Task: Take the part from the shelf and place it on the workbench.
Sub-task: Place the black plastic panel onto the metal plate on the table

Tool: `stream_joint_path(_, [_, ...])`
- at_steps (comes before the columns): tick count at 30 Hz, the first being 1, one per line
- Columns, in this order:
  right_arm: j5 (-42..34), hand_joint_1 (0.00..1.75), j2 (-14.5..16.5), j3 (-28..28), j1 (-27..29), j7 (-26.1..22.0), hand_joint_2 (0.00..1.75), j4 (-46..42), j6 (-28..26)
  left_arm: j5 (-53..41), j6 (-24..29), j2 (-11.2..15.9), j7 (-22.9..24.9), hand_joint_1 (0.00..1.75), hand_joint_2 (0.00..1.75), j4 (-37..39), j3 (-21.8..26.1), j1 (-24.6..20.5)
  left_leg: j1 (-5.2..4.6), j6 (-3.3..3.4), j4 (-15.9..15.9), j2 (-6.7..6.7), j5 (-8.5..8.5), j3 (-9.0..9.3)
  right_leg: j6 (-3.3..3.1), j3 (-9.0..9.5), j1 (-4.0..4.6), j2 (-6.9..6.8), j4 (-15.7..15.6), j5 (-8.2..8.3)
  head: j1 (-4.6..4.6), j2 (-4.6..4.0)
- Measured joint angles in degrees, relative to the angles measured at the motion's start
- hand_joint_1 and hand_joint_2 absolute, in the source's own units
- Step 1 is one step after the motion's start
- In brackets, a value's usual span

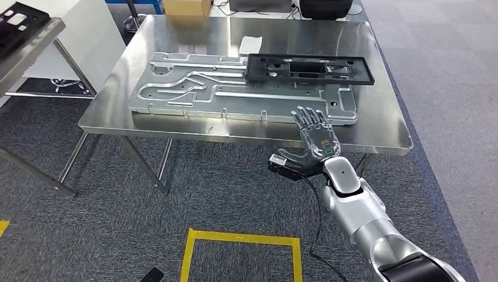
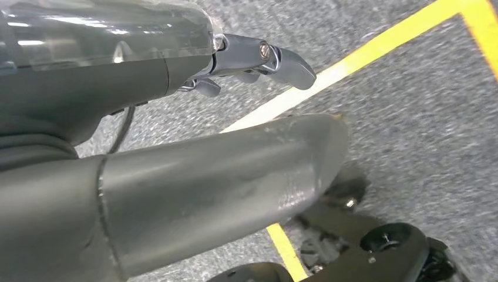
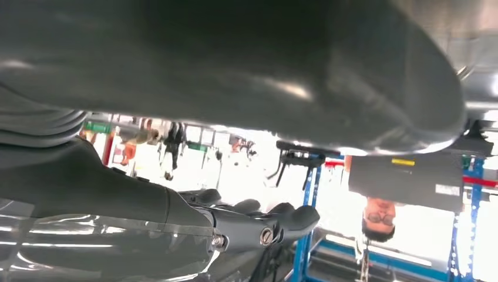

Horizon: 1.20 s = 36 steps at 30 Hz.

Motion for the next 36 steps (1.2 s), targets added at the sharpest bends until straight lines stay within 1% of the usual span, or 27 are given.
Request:
stream_joint_path(1, [-1.68, 0.00, 0.06, -0.42, 0.64, -0.72, 0.00, -0.62, 0.28, 0.16, 0.02, 0.00, -0.03, 0.00, 0.00, 0.00, 0.00, 0.01, 0.01, -0.09, 1.47, 0.00, 0.72, 0.73, 0.11, -1.03, 0.01, -0.06, 0.24, 0.65, -0.01, 0.00])
stream_joint_path(2, [-4.24, 0.00, 0.20, -1.02, 1.38, -1.77, 0.00, -1.46, 0.86, 0.43, 0.09, 0.00, -0.09, 0.00, 0.00, 0.00, 0.00, 0.03, 0.02, -0.11, 0.74, 0.01, 2.24, 2.48, 0.25, -2.06, 0.00, -0.11, 0.54, 1.24, -0.02, 0.00])
stream_joint_path(3, [-7.71, 0.00, 0.45, -1.80, 2.18, -3.14, 0.00, -2.50, 1.76, 0.70, 0.20, 0.00, -0.20, 0.00, 0.00, 0.00, 0.01, 0.04, 0.05, -0.05, -1.91, 0.02, 3.44, 5.20, 0.43, -3.01, -0.02, -0.15, 0.91, 1.76, -0.02, 0.00])
stream_joint_path(5, [-17.30, 0.00, 1.37, -3.77, 4.13, -6.82, 0.00, -5.37, 4.59, 1.42, 0.56, 0.00, -0.55, 0.00, 0.00, -0.01, 0.04, 0.00, -0.09, 0.36, -10.28, -0.03, 2.46, 11.83, 0.89, -4.45, 0.09, -0.15, 1.78, 2.59, 0.00, 0.00])
stream_joint_path(7, [-28.06, 0.00, 2.65, -5.83, 6.46, -10.68, 0.00, -8.79, 8.23, 1.97, 0.85, -0.03, -0.91, 0.00, 0.00, -0.01, 0.16, 0.11, -0.33, 1.10, -15.34, -0.11, 0.41, 15.07, 1.49, -4.86, 0.18, -0.17, 2.13, 3.39, 0.01, 0.00])
stream_joint_path(9, [-37.19, 0.00, 3.71, -7.26, 9.18, -13.11, 0.00, -12.09, 11.74, 2.43, 0.99, -0.12, -1.14, 0.00, 0.00, 0.00, 0.36, 0.44, -0.30, 2.08, -15.92, -0.02, 1.04, 14.64, 2.16, -4.95, 0.11, -0.14, 1.94, 4.19, 0.00, 0.00])
stream_joint_path(10, [-41.43, 0.00, 4.07, -7.75, 10.80, -13.75, 0.00, -13.83, 13.46, 2.69, 1.03, -0.20, -1.22, 0.00, 0.00, 0.00, 0.48, 0.58, -0.22, 2.66, -16.02, 0.08, 1.73, 14.20, 2.46, -5.31, 0.04, -0.01, 2.32, 3.46, 0.02, 0.00])
stream_joint_path(11, [-46.53, 0.00, 4.37, -8.22, 12.67, -14.30, 0.00, -15.85, 15.81, 2.99, 1.13, -0.27, -1.36, 0.00, 0.00, 0.00, 0.66, 0.76, -0.11, 3.19, -16.21, 0.18, 2.54, 13.55, 2.76, -5.91, -0.03, 0.15, 3.67, 1.53, 0.18, 0.00])
stream_joint_path(13, [-57.71, 0.00, 4.72, -9.01, 16.98, -15.34, 0.00, -20.23, 21.71, 3.61, 1.45, -0.39, -1.67, 0.00, 0.00, 0.00, 1.16, 1.19, -0.01, 3.81, -16.30, 0.23, 4.06, 11.94, 3.25, -7.56, -0.23, 0.41, 9.46, -4.67, 0.44, 0.00])
stream_joint_path(14, [-62.74, 0.00, 4.79, -9.28, 19.30, -15.90, 0.00, -22.35, 24.65, 3.85, 1.62, -0.41, -1.84, 0.00, 0.00, 0.00, 1.44, 1.50, -0.01, 3.82, -16.25, 0.20, 4.73, 11.04, 3.45, -8.31, -0.31, 0.45, 13.34, -7.24, 0.52, 0.00])
stream_joint_path(15, [-66.14, 0.00, 4.79, -9.45, 21.37, -16.39, 0.00, -24.05, 26.70, 4.02, 1.73, -0.43, -1.94, 0.00, 0.00, 0.00, 1.67, 1.82, -0.02, 3.76, -16.16, 0.19, 5.30, 10.20, 3.61, -8.71, -0.38, 0.47, 16.58, -8.55, 0.53, 0.00])
stream_joint_path(16, [-68.27, 0.00, 4.80, -9.55, 23.23, -16.79, 0.00, -25.57, 28.02, 4.08, 1.79, -0.44, -2.01, 0.00, 0.00, 0.00, 1.86, 2.10, -0.02, 3.64, -16.02, 0.22, 5.89, 9.28, 3.70, -8.45, -0.45, 0.48, 18.62, -8.52, 0.53, 0.00])
stream_joint_path(17, [-69.12, 0.00, 4.79, -9.62, 24.56, -17.01, 0.00, -26.74, 28.55, 4.10, 1.79, -0.44, -2.03, 0.00, 0.00, 0.00, 1.97, 2.27, -0.02, 3.49, -15.84, 0.27, 6.43, 8.38, 3.70, -7.23, -0.50, 0.49, 18.58, -7.32, 0.52, 0.00])
stream_joint_path(19, [-69.76, 0.00, 4.79, -9.76, 26.13, -17.19, 0.87, -28.81, 29.12, 4.10, 1.79, -0.49, -2.04, 0.00, 0.00, 0.00, 2.21, 2.34, -0.03, 3.10, -15.48, 0.35, 7.48, 6.79, 3.33, -1.61, -0.54, 0.52, 12.60, -4.93, 0.52, 0.00])
stream_joint_path(21, [-71.34, 0.00, 4.78, -9.83, 26.81, -17.23, 1.75, -30.41, 30.86, 4.21, 1.78, -0.62, -2.05, 0.00, 0.00, 0.00, 2.45, 2.33, -0.15, 2.52, -15.37, 0.42, 8.44, 6.04, 2.78, 4.83, -0.28, 0.51, 4.02, -5.70, 0.46, 0.00])
stream_joint_path(22, [-73.04, 0.00, 4.73, -9.92, 27.33, -17.59, 1.75, -31.06, 32.78, 4.41, 1.78, -0.68, -2.09, 0.00, 0.00, 0.00, 2.63, 2.34, -0.15, 2.19, -15.48, 0.47, 8.96, 6.01, 2.56, 6.67, -0.13, 0.53, 1.25, -6.39, 0.45, 0.00])
stream_joint_path(24, [-77.68, 0.00, 4.51, -10.63, 29.73, -20.54, 0.87, -31.95, 38.74, 5.04, 1.79, -0.72, -2.30, 0.00, 0.00, 0.00, 3.06, 2.54, -0.07, 1.41, -15.95, 0.41, 10.07, 6.07, 2.09, 7.17, -0.02, 0.43, -0.47, -6.12, 0.40, -0.01])
stream_joint_path(25, [-80.14, 0.00, 4.38, -11.46, 31.64, -23.43, 0.44, -32.11, 42.43, 5.51, 1.87, -0.74, -2.46, 0.00, 0.00, 0.00, 3.39, 2.72, 0.00, 1.08, -15.83, 0.29, 9.87, 5.85, 1.64, 6.91, -0.06, 0.24, -0.81, -5.49, 0.46, -0.01])
stream_joint_path(26, [-82.26, 0.00, 4.30, -12.56, 33.70, -26.58, 0.00, -32.03, 46.17, 5.99, 1.99, -0.79, -2.58, 0.00, 0.00, 0.01, 3.77, 2.97, 0.03, 0.82, -15.09, 0.16, 8.62, 5.43, 1.15, 6.47, -0.11, 0.02, -1.03, -4.80, 0.37, -0.01])
stream_joint_path(28, [-85.05, 0.00, 4.25, -16.00, 37.55, -32.35, 0.00, -30.24, 53.40, 7.07, 2.51, -0.94, -2.63, 0.00, 0.00, 0.02, 4.72, 3.51, 0.13, 0.54, -10.33, 0.05, 2.70, 4.14, 0.40, 5.04, -0.13, -0.29, -1.23, -3.32, 0.06, -0.01])
stream_joint_path(29, [-85.41, 0.00, 4.24, -18.20, 39.05, -34.19, 0.00, -28.47, 56.05, 7.54, 2.80, -1.03, -2.54, 0.00, 0.00, 0.02, 5.23, 3.71, 0.16, 0.44, -6.93, 0.05, -0.47, 3.67, 0.26, 4.13, -0.05, -0.31, -1.14, -2.69, -0.09, -0.01])
stream_joint_path(30, [-85.42, 0.00, 4.22, -20.58, 40.32, -35.53, 0.00, -26.36, 58.14, 7.95, 3.11, -1.11, -2.42, 0.00, 0.00, 0.02, 5.73, 3.82, 0.19, 0.33, -3.69, 0.05, -2.61, 3.43, 0.24, 3.20, 0.03, -0.33, -0.98, -2.07, -0.16, -0.01])
stream_joint_path(31, [-85.06, 0.00, 4.15, -23.33, 41.40, -36.34, 0.00, -23.76, 59.61, 8.42, 3.46, -1.20, -2.25, 0.00, 0.00, 0.02, 6.34, 3.86, 0.20, 0.26, -1.34, 0.06, -2.96, 3.70, 0.31, 2.12, 0.10, -0.38, -0.70, -1.45, -0.18, -0.01])
stream_joint_path(33, [-84.35, 0.00, 3.89, -28.98, 42.96, -36.99, 0.00, -18.30, 61.41, 9.32, 4.13, -1.40, -1.91, 0.00, 0.00, 0.02, 7.49, 3.91, 0.19, 0.39, -1.15, 0.05, -0.06, 6.28, 0.57, -0.25, 0.14, -0.42, 0.24, -0.35, -0.20, 0.00])
stream_joint_path(34, [-84.03, 0.00, 3.67, -31.77, 43.46, -37.14, 0.00, -15.56, 61.89, 9.80, 4.49, -1.50, -1.78, 0.00, 0.00, 0.02, 8.04, 3.92, 0.19, 0.57, -3.20, 0.02, 1.53, 8.64, 0.75, -1.41, 0.14, -0.39, 0.81, 0.12, -0.21, 0.00])
stream_joint_path(35, [-83.74, 0.00, 3.44, -34.32, 43.78, -37.20, 0.00, -13.01, 61.72, 10.18, 4.83, -1.60, -1.67, 0.00, 0.00, 0.01, 8.49, 3.87, 0.11, 0.81, -6.70, -0.06, 1.67, 11.58, 0.99, -2.33, 0.19, -0.34, 1.36, 0.50, -0.21, 0.00])
stream_joint_path(36, [-83.33, 0.00, 2.91, -37.23, 43.95, -37.25, 0.00, -9.84, 60.36, 10.60, 5.24, -1.74, -1.61, 0.00, 0.00, -0.01, 8.99, 3.79, -0.02, 1.18, -10.63, -0.13, 0.81, 14.33, 1.33, -2.97, 0.24, -0.29, 1.84, 0.88, -0.20, 0.00])
